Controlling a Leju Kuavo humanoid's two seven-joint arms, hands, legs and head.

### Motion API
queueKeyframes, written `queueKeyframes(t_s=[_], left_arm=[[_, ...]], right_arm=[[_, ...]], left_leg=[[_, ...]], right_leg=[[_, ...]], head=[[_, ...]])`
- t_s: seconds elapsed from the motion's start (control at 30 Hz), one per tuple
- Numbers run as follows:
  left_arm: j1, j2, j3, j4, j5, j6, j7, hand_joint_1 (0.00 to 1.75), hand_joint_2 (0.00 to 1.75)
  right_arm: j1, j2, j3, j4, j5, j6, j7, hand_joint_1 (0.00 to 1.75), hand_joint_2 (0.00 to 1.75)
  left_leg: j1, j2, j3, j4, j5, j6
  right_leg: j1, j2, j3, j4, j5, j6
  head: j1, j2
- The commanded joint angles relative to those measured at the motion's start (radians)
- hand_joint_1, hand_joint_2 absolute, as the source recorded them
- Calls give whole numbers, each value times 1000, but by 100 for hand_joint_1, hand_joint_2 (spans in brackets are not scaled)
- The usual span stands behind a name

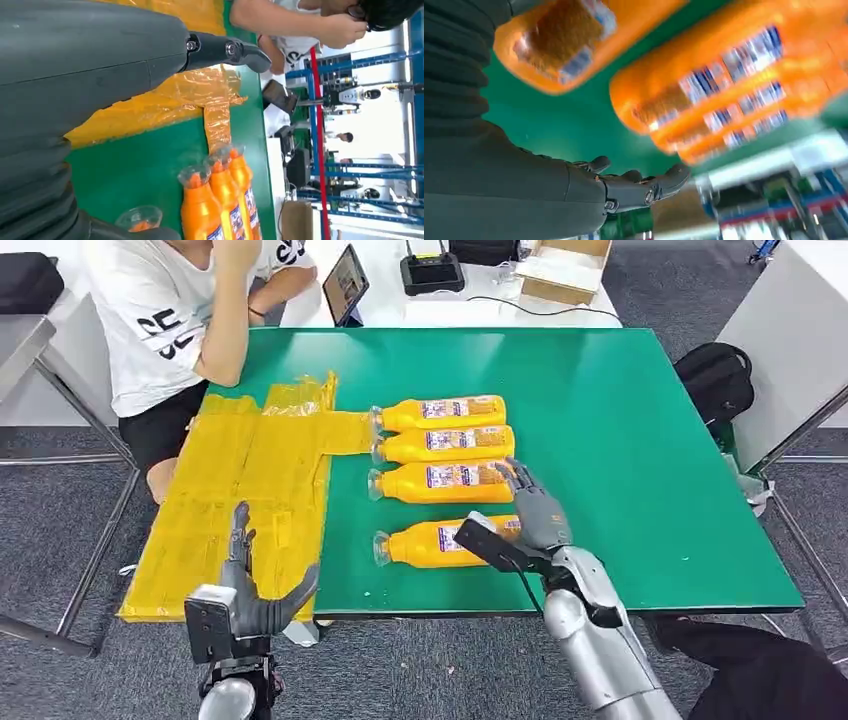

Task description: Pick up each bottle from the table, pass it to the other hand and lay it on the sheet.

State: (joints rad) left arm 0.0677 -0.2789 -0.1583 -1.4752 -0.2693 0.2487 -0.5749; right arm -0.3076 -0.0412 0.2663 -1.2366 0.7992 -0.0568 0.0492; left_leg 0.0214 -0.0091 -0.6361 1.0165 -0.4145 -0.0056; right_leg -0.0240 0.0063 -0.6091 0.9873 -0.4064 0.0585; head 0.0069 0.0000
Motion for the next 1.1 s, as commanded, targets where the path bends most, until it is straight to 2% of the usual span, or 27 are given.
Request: queueKeyframes(t_s=[0.03, 0.17, 0.43, 0.6, 0.8, 1.0, 1.03, 1.1], left_arm=[[-54, 27, 15, 97, -1, -6, 6, 0, 175], [-55, 27, 13, 99, -1, -6, 6, 0, 175], [-84, 36, -5, 145, 21, -12, -3, 0, 175], [-84, 37, -8, 156, 27, -12, -3, 0, 175], [-84, 37, -8, 156, 27, -12, -3, 0, 175], [-84, 37, -8, 156, 27, -12, -3, 0, 175], [-84, 37, -8, 156, 27, -12, -3, 0, 175], [-84, 37, -8, 156, 27, -12, -3, 0, 175]], right_arm=[[-117, -62, 131, 242, -97, 91, -43, 0, 175], [-115, -63, 139, 241, -105, 96, -46, 0, 175], [-112, -118, 216, 216, -270, 181, -111, 0, 175], [-116, -155, 240, 230, -272, 179, -84, 0, 175], [-116, -155, 240, 230, -272, 179, -84, 0, 175], [-116, -155, 240, 230, -272, 179, -84, 0, 175], [-116, -155, 240, 230, -272, 179, -84, 0, 175], [-116, -155, 240, 230, -272, 179, -84, 0, 175]], left_leg=[[0, 3, 5, -2, -1, 1], [0, 1, 4, -1, -1, 1], [-1, 0, 4, -1, -1, 1], [0, 0, 6, -2, -1, 2], [0, 0, 4, -1, -1, 1], [0, 1, 6, -1, -1, 1], [0, 1, 10, -2, -3, 2], [0, 1, 8, -2, -2, 2]], right_leg=[[0, 1, 5, -2, 0, -2], [0, 0, 3, -1, 0, -2], [0, -1, 4, -1, -1, -2], [0, -1, 6, -2, -1, -3], [0, -1, 4, -1, -1, -2], [1, -1, 6, -2, -1, -3], [1, -1, 10, -3, -3, -5], [1, -1, 8, -2, -2, -4]], head=[[0, 0], [0, 0], [0, 0], [0, 0], [0, 0], [0, 0], [0, 0], [0, 0]])
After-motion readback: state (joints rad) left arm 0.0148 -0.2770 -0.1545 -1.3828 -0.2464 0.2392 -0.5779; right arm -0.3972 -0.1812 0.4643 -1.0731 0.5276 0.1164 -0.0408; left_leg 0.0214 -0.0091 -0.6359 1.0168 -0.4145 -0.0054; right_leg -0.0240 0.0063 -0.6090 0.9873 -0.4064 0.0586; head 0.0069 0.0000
